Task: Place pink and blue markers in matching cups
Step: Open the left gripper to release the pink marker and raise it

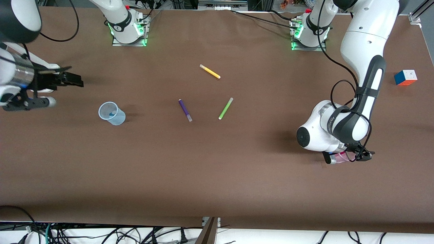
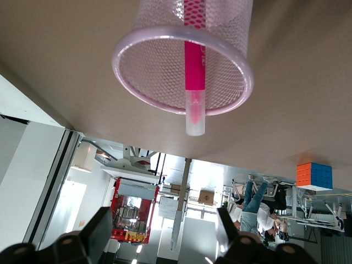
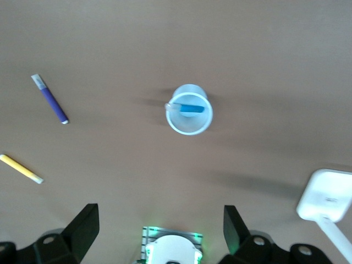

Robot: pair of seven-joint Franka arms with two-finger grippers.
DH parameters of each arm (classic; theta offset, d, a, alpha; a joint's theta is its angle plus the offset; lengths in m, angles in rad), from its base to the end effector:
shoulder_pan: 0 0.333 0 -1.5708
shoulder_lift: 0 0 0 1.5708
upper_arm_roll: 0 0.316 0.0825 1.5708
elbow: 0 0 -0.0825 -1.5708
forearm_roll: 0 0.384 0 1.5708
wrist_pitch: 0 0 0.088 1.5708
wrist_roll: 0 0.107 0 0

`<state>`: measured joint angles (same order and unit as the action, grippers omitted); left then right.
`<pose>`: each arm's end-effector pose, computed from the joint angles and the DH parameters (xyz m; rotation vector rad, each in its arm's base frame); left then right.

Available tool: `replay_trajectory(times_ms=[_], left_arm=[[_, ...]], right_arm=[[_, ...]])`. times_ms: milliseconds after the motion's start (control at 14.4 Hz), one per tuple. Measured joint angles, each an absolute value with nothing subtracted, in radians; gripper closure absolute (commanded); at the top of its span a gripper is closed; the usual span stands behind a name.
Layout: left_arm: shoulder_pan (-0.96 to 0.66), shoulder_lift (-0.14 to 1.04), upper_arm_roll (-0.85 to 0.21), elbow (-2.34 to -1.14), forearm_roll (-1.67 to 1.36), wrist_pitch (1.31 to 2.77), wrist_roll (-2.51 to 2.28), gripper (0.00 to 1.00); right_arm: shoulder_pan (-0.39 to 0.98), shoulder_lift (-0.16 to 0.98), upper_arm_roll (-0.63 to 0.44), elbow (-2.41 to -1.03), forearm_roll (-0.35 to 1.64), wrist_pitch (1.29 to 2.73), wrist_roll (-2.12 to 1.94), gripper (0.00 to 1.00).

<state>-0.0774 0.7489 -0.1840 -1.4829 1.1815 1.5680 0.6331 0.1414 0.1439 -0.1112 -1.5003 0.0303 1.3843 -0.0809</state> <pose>0.6778 -0.0554 0.2456 -1.6740 1.2886 0.8790 0.5728 0.0253 0.5625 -3.0898 -0.1731 0.4023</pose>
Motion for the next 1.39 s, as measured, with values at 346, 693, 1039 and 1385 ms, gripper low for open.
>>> replay_trajectory(times_ms=[346, 693, 1039, 1385], left_arm=[[-0.076, 0.695, -0.184, -1.443, 0.954, 1.549, 0.548, 0.0], [-0.076, 0.614, -0.189, -1.417, 0.633, 1.483, 0.235, 0.0], [-0.076, 0.565, -0.191, -1.343, 0.383, 1.476, -0.006, 0.0], [-0.075, 0.49, -0.193, -1.201, 0.298, 1.474, -0.079, 0.0]], right_arm=[[0.053, 0.01, -0.095, -1.543, 0.0, 1.385, -0.08, 0.0], [0.033, -0.024, -0.09, -1.565, -0.026, 1.385, -0.08, 0.0], [0.029, -0.026, -0.01, -1.566, -0.043, 1.358, 0.048, 0.0], [0.019, -0.017, -0.009, -1.542, -0.049, 1.332, 0.066, 0.0]])
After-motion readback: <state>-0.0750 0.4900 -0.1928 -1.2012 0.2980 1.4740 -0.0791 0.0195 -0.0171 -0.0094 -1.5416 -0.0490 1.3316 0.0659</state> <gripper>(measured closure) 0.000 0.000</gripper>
